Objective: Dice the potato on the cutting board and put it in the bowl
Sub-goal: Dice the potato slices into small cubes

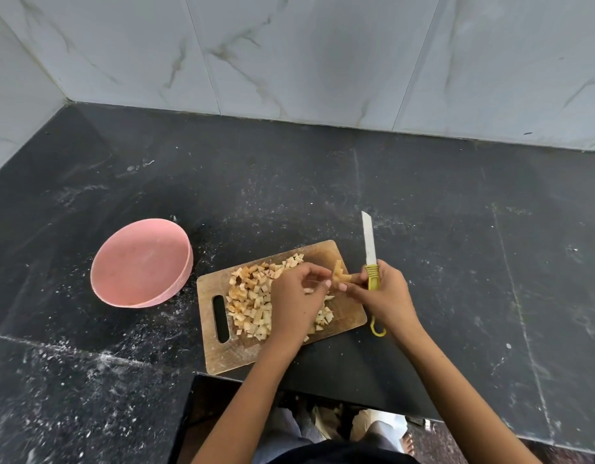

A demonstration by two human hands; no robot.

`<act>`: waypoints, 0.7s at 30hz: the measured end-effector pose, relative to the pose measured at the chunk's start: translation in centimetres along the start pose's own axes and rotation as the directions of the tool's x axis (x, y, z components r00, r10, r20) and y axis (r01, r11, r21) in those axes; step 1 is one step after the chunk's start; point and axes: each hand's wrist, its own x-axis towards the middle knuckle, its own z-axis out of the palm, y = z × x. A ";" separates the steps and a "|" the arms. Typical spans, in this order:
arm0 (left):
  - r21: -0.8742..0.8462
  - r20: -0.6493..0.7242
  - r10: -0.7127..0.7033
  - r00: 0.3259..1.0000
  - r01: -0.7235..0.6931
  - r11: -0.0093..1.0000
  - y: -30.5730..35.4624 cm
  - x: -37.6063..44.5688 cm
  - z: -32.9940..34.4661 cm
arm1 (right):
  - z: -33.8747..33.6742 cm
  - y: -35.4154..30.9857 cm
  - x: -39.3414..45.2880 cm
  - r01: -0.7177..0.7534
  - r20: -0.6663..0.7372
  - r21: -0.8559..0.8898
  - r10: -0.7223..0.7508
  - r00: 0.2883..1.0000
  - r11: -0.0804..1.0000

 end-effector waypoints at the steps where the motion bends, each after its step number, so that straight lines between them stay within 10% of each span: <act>1: 0.164 0.007 0.094 0.996 -0.094 0.982 -0.1 0.0 0.2 | -0.5 0.4 0.1 -0.003 -0.021 -0.074 0.002 1.000 0.997; 5: 0.513 0.080 0.305 0.949 -0.301 0.804 -0.7 0.3 0.5 | -1.0 0.8 0.4 0.056 0.061 -0.315 -0.039 0.997 0.947; 12: 0.611 0.081 0.350 0.933 -0.324 0.722 -1.6 0.5 0.6 | 0.1 0.5 0.9 0.199 0.066 -0.509 -0.192 0.979 0.838; 21: 0.523 -0.088 0.250 0.964 -0.169 0.835 -2.0 0.3 -1.6 | 0.9 -1.0 -0.7 0.141 0.006 -0.111 -0.141 0.990 0.984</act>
